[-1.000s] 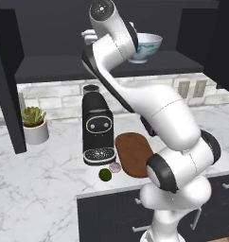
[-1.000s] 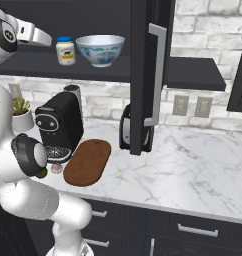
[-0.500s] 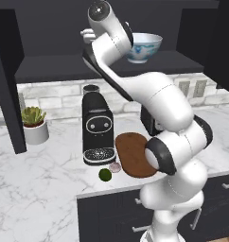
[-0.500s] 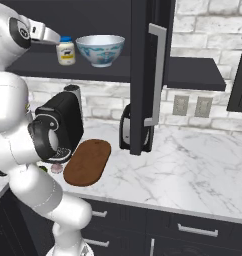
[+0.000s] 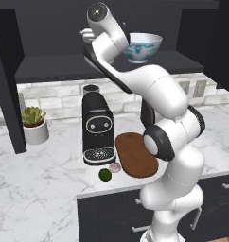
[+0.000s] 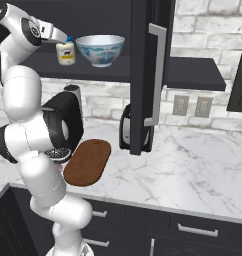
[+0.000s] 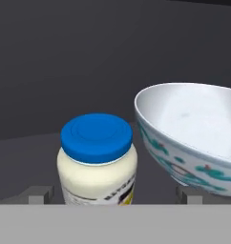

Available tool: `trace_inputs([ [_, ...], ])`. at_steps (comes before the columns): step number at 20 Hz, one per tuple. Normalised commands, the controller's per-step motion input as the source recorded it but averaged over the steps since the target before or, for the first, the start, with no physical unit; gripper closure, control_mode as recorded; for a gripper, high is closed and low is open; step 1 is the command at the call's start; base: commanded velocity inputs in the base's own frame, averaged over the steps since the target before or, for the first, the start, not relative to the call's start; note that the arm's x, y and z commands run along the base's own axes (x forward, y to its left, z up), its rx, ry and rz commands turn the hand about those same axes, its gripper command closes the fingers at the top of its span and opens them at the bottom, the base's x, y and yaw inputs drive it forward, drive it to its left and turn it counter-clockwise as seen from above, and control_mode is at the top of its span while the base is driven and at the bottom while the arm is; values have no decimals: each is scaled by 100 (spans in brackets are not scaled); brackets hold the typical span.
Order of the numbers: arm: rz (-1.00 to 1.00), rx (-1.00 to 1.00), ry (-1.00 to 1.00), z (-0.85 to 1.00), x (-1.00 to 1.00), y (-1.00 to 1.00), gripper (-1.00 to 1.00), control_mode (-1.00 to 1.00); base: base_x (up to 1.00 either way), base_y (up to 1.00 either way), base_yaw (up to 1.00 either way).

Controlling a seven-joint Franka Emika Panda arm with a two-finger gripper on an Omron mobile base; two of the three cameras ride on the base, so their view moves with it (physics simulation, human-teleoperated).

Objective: Open the cabinet. Place the bowl and condiment on the counter. Then place the lime and garlic on the cutting board.

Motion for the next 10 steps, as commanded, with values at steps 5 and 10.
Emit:
trace_inputs([
  [5,0,0,-1,-2,36,0,-100,-100,0,0,0],
  [10,2,0,-2,0,23,0,-100,-100,0,0,0],
])
